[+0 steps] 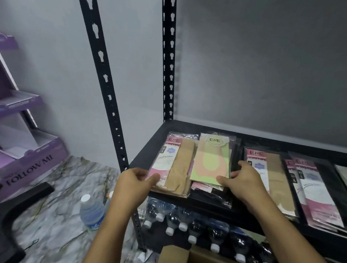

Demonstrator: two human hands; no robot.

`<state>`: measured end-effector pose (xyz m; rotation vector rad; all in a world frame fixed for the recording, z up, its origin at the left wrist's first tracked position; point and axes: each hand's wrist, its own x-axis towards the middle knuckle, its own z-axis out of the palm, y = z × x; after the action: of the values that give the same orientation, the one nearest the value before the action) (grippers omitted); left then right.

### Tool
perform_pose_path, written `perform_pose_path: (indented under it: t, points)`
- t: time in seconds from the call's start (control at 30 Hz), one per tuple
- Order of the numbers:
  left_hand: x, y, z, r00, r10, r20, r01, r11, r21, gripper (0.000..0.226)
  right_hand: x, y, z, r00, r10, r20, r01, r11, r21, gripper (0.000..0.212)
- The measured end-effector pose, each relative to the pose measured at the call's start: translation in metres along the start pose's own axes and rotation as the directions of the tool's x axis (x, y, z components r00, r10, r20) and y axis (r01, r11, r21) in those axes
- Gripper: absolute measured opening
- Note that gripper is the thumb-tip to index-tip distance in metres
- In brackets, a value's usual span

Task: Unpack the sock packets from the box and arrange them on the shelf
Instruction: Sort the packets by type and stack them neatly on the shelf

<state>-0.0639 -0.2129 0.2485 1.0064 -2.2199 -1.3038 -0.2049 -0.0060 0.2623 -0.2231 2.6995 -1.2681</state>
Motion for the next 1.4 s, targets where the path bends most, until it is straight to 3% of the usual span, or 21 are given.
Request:
perform_pose_path:
  t: [0.07, 0.2, 0.3, 0.47, 0.63, 0.87, 1.17, 1.4]
  points:
    - [0.0, 0.001, 0.001, 1.0, -0.006, 0.001, 0.006, 0.995, -0.097, 0.021, 0.001, 0.004, -0.004, 0.999, 0.033, 0.017, -0.034, 0.996, 0.083, 0.078]
    - [0.0, 0.008, 0.006, 0.999, -0.02, -0.045, 0.005, 0.947, -0.321, 0.013, -0.003, 0.011, -0.011, 0.997, 0.054, 0.052, -0.062, 0.983, 0.175, 0.054]
    - [-0.004, 0.015, 0.01, 0.999, -0.032, -0.023, 0.018, 0.892, -0.451, 0.014, -0.005, 0.014, -0.016, 0.995, 0.065, 0.07, -0.078, 0.976, 0.205, 0.048]
    - [-0.011, 0.021, 0.015, 0.999, -0.02, -0.042, -0.007, 0.831, -0.556, 0.02, -0.007, 0.014, -0.022, 0.993, 0.055, 0.103, -0.084, 0.951, 0.298, 0.057]
    - [-0.011, 0.024, 0.016, 0.996, -0.01, -0.089, -0.05, 0.764, -0.644, 0.027, -0.011, 0.014, -0.032, 0.993, -0.013, 0.117, -0.043, 0.887, 0.461, 0.032]
    - [-0.016, 0.033, 0.024, 0.997, 0.022, -0.076, -0.071, 0.684, -0.726, 0.03, -0.02, 0.017, -0.048, 0.995, -0.097, 0.025, 0.069, 0.845, 0.53, 0.023]
    - [-0.024, 0.053, 0.039, 0.991, 0.134, -0.002, -0.068, 0.496, -0.866, 0.036, -0.029, 0.023, -0.083, 0.975, -0.125, -0.182, 0.22, 0.62, 0.753, 0.026]
    - [-0.042, 0.077, 0.064, 0.954, 0.282, 0.107, -0.026, 0.43, -0.902, 0.063, -0.04, 0.044, -0.116, 0.955, -0.135, -0.265, 0.294, 0.564, 0.772, 0.029]
